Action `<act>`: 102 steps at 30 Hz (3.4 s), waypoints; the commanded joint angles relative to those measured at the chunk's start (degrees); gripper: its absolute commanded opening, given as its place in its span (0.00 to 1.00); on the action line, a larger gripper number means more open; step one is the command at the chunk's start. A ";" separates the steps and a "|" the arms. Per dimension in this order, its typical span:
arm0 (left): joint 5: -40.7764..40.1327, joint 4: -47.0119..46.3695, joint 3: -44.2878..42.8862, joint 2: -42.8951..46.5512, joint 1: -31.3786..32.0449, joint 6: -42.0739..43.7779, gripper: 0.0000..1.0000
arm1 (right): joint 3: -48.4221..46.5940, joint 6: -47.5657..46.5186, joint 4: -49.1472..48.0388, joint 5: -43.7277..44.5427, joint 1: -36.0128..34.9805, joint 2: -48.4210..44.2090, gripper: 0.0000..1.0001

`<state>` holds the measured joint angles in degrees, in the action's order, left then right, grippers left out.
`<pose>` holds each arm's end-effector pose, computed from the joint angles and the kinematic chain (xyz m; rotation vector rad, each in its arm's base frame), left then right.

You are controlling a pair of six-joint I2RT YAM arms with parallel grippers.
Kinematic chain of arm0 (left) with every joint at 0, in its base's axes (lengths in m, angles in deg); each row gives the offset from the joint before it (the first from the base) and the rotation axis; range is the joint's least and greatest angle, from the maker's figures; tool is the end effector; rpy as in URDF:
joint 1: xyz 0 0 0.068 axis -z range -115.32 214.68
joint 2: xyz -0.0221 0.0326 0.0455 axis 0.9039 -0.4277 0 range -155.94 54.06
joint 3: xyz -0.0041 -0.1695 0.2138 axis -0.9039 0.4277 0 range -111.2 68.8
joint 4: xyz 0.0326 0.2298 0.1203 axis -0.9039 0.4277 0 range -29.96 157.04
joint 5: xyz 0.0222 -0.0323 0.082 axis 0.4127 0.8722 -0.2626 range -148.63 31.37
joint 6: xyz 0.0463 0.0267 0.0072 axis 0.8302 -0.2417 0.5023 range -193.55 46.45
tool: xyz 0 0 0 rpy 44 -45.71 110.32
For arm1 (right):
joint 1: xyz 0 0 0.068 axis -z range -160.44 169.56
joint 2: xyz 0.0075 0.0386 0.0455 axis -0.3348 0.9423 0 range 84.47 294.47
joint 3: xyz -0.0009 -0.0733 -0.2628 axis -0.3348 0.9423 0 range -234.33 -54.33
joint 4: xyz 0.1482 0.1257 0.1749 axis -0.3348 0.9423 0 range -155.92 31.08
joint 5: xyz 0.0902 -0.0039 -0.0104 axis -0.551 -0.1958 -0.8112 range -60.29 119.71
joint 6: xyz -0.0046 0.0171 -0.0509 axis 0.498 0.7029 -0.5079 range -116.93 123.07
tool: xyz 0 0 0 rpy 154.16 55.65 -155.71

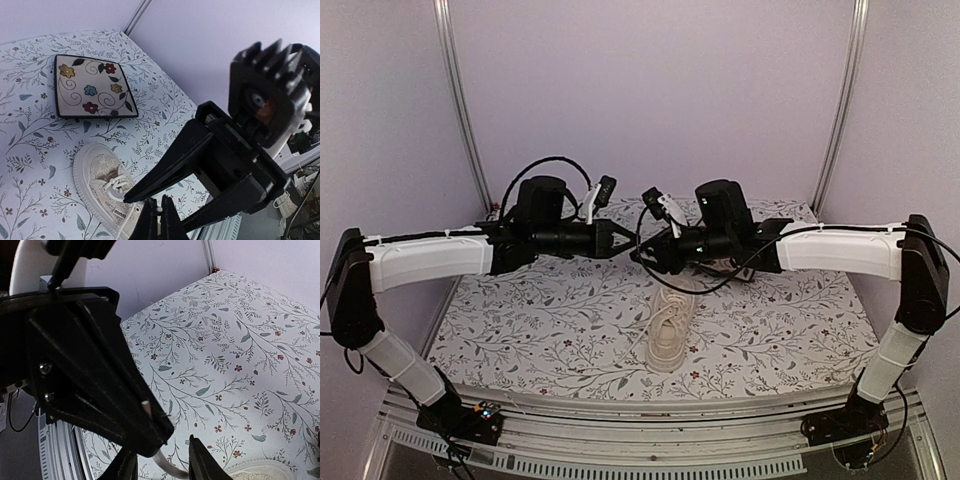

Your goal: Tie the shoes

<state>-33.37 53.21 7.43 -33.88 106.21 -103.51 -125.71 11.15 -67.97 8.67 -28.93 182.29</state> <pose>0.2567 -0.2476 0.2856 0.5324 2.0225 -1.2249 0.2552 0.3077 0.2755 -0.9586 1.8787 0.9821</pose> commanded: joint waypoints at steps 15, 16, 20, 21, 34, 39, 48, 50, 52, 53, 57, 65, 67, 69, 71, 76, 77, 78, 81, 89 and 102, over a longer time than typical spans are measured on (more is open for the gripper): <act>0.18 -2.57 8.41 -1.97 1.38 6.24 0.66 | 10.40 6.90 5.35 14.97 2.97 -9.52 0.02; 0.86 -3.10 8.95 -3.07 1.62 6.80 0.64 | 11.97 8.37 5.46 15.41 3.40 -10.63 0.02; 4.23 -4.85 9.97 -7.40 2.60 10.39 0.57 | 16.30 11.57 5.80 16.05 4.57 -14.50 0.02; 4.97 -5.32 10.29 -8.98 2.59 11.10 0.55 | 17.00 12.04 5.87 16.23 4.66 -15.15 0.02; 7.82 -8.26 9.81 -18.14 3.43 14.17 0.43 | 16.75 13.68 5.91 17.08 5.11 -17.26 0.02; 7.21 -8.19 8.25 -21.38 3.46 13.74 0.41 | 16.67 13.90 5.39 15.86 5.14 -17.25 0.02; 10.65 -11.26 7.53 -23.32 4.61 12.46 0.37 | 17.67 14.62 5.41 16.73 5.16 -18.53 0.02; 11.07 -11.62 7.00 -24.01 5.16 12.29 0.33 | 18.13 14.83 5.51 17.20 5.15 -19.03 0.02; 10.92 -11.63 6.37 -24.20 5.65 12.18 0.24 | 18.79 15.07 5.74 18.31 5.09 -19.78 0.02; 10.68 -11.74 6.08 -24.16 5.90 11.80 0.18 | 19.16 15.39 5.86 19.09 5.13 -20.26 0.02; 6.35 -13.66 6.97 -23.55 5.88 9.70 0.00 | 21.28 16.92 6.81 23.35 5.65 -22.94 0.02; -6.73 -15.96 15.85 -15.13 5.87 5.62 0.00 | 27.40 21.03 10.21 25.35 14.81 -27.18 0.02; -8.83 -15.74 18.38 -12.43 5.91 4.51 0.00 | 28.53 22.13 11.88 25.85 17.31 -28.64 0.02; -10.77 -14.91 20.54 -10.01 5.85 3.86 0.00 | 29.49 23.07 13.77 26.85 19.58 -30.30 0.02; -11.78 -13.45 21.47 -8.21 5.78 3.44 0.00 | 30.27 23.78 15.46 27.63 21.67 -32.08 0.02; -13.01 -10.60 21.61 -5.75 5.74 2.94 0.00 | 32.11 24.80 20.07 30.48 26.58 -35.49 0.02; -12.99 -10.30 21.37 -5.53 5.64 2.97 0.00 | 32.80 24.83 20.59 30.64 27.95 -35.95 0.02; -12.88 -10.11 21.19 -5.35 5.56 3.04 0.00 | 33.53 24.85 20.96 30.56 29.78 -36.29 0.02; -12.75 -9.76 20.70 -4.82 5.23 3.28 0.00 | 36.19 24.83 21.10 28.87 34.28 -36.39 0.02; -11.11 -10.76 20.67 -4.84 4.10 2.71 0.00 | 40.62 26.92 17.25 23.50 39.08 -30.78 0.02; -6.65 -10.99 5.24 -9.87 6.38 7.78 0.00 | 35.91 23.40 11.00 7.77 38.87 -32.98 0.02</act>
<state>-41.59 43.66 18.28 -40.68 111.77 -98.00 -86.10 36.65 -52.29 23.95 9.52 149.90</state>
